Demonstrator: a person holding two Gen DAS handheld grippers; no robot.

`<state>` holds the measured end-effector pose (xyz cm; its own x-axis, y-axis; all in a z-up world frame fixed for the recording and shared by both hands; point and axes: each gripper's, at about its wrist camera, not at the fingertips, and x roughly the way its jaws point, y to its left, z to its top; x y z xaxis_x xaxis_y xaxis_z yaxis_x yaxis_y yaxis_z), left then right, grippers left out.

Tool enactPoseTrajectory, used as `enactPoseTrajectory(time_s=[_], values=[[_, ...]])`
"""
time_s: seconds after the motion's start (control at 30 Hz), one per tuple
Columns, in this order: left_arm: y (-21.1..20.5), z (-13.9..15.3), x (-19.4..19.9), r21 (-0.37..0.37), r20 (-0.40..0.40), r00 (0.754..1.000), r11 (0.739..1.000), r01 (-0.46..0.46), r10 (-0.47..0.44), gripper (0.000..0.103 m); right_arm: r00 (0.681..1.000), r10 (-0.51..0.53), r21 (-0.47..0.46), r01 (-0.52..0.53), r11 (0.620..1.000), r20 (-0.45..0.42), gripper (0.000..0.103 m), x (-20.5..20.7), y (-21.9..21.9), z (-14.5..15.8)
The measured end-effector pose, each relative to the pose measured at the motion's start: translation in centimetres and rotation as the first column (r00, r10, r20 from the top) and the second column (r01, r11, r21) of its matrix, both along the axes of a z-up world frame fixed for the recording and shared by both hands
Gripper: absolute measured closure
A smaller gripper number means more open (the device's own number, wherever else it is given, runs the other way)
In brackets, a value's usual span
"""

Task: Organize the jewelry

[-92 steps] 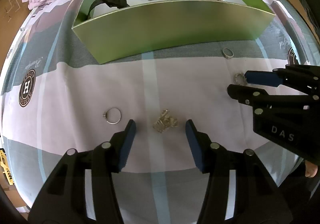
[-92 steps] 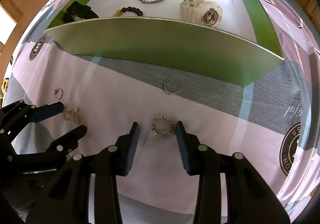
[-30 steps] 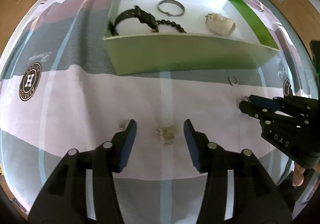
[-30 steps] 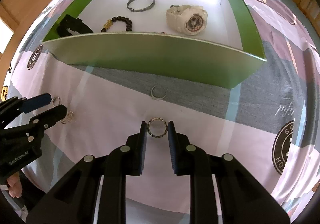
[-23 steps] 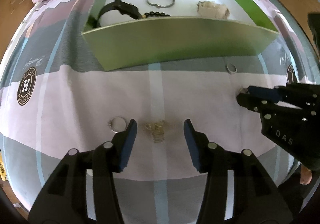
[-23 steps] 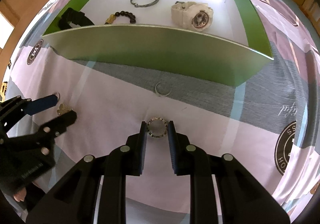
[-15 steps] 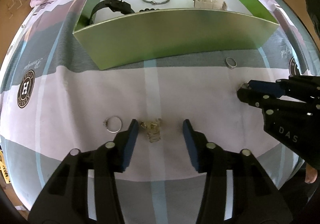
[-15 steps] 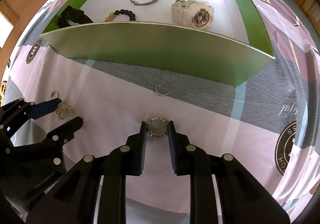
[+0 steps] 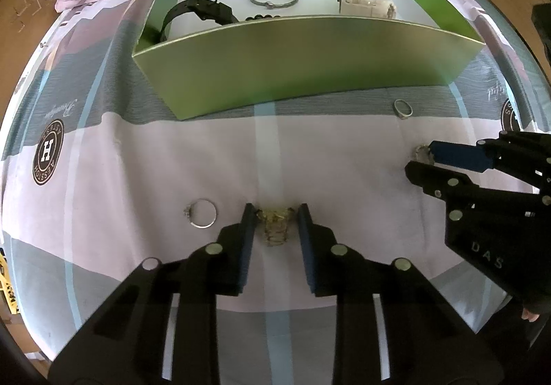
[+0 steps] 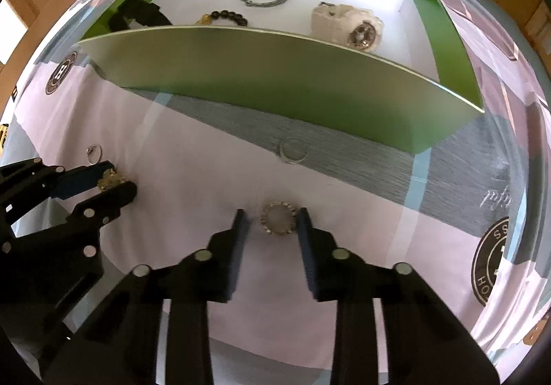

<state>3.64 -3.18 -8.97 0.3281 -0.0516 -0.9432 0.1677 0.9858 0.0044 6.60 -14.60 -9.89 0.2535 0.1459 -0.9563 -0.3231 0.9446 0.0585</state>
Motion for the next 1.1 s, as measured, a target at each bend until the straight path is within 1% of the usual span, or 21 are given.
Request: enactPoseTrajectory(time_s=[0.03,0.1,0.13,0.17,0.2,0.23,0.33,0.4,0.47,0.53,0.6,0.67,0.73,0.8,0.87,0.9,1.0,1.1], values=[[0.0,0.0,0.0,0.0,-0.001,1.0,1.0,-0.002,0.002,0.076,1.0,0.001,-0.002,-0.001,1.0,0.0,0.074,0.0,0.1,0.0],[0.1,-0.1,0.1,0.008,-0.002,1.0,1.0,-0.003,0.003,0.07,1.0,-0.004,0.002,0.004,1.0,-0.003,0.074,0.0,0.1,-0.1],[0.1,-0.1,0.2,0.01,-0.001,1.0,1.0,-0.004,0.004,0.069,1.0,-0.01,0.008,0.01,1.0,-0.008,0.072,0.0,0.1,-0.2],[0.2,-0.2,0.2,0.012,0.001,1.0,1.0,-0.007,0.007,0.066,1.0,-0.008,0.008,0.008,1.0,-0.01,0.07,0.1,0.1,-0.3],[0.2,-0.2,0.2,0.014,0.003,1.0,1.0,-0.011,0.011,0.062,1.0,-0.006,0.004,0.006,1.0,-0.009,0.065,0.1,0.2,-0.4],[0.3,-0.2,0.2,0.017,0.003,1.0,1.0,-0.016,0.016,0.058,1.0,-0.006,0.008,0.007,1.0,-0.009,0.063,0.0,0.1,-0.4],[0.7,-0.1,0.1,-0.006,0.004,1.0,1.0,-0.023,0.023,0.054,1.0,-0.005,0.025,0.005,1.0,-0.002,0.054,-0.4,-0.1,-0.5],[1.0,0.0,-0.2,-0.024,0.015,1.0,0.999,-0.021,0.022,0.051,1.0,-0.006,0.028,0.005,1.0,0.012,0.052,-0.6,0.0,-0.6],[1.3,-0.2,-0.6,-0.019,0.023,1.0,1.0,-0.006,0.006,0.05,0.999,-0.01,0.044,0.009,0.999,0.035,0.048,-1.0,0.0,-0.7],[1.4,-0.2,-0.6,-0.017,0.033,0.999,0.999,0.042,-0.042,0.049,0.998,-0.011,0.078,0.006,0.997,0.064,0.04,-1.4,-0.3,-0.8],[1.7,0.0,-0.6,-0.019,0.042,0.997,0.998,0.065,-0.064,0.048,0.994,0.016,0.094,-0.026,0.995,0.104,0.036,-2.0,-0.2,-1.0],[2.0,0.1,-0.4,-0.019,0.053,0.995,0.997,0.081,-0.08,0.046,0.985,0.06,0.099,-0.077,0.992,0.164,0.031,-3.0,-0.4,-1.2],[2.4,0.4,-0.2,-0.02,0.072,0.994,0.996,0.085,-0.083,0.045,0.971,0.097,0.134,-0.128,0.983,0.22,0.023,-3.8,-0.6,-1.5],[3.2,0.8,-0.1,-0.027,0.081,0.994,0.997,0.077,-0.074,0.043,0.956,0.118,0.165,-0.166,0.972,0.267,0.021,-4.4,-1.0,-1.7],[3.9,1.2,-0.4,-0.041,0.081,0.995,0.998,0.054,-0.051,0.041,0.937,0.143,0.167,-0.204,0.964,0.32,0.021,-5.1,-1.4,-2.0],[4.2,1.5,-0.5,-0.049,0.08,0.996,0.998,0.042,-0.038,0.04,0.934,0.146,0.165,-0.208,0.964,0.327,0.021,-5.2,-1.4,-2.0],[4.5,2.5,-1.4,-0.068,0.08,0.997,0.998,0.009,-0.003,0.035,0.94,0.124,0.161,-0.182,0.97,0.317,0.019,-4.6,-1.1,-2.0],[4.3,3.6,-2.2,-0.072,0.108,0.994,0.997,0.024,-0.016,0.034,0.938,0.114,0.141,-0.168,0.976,0.326,0.014,-4.8,-0.5,-2.1]])
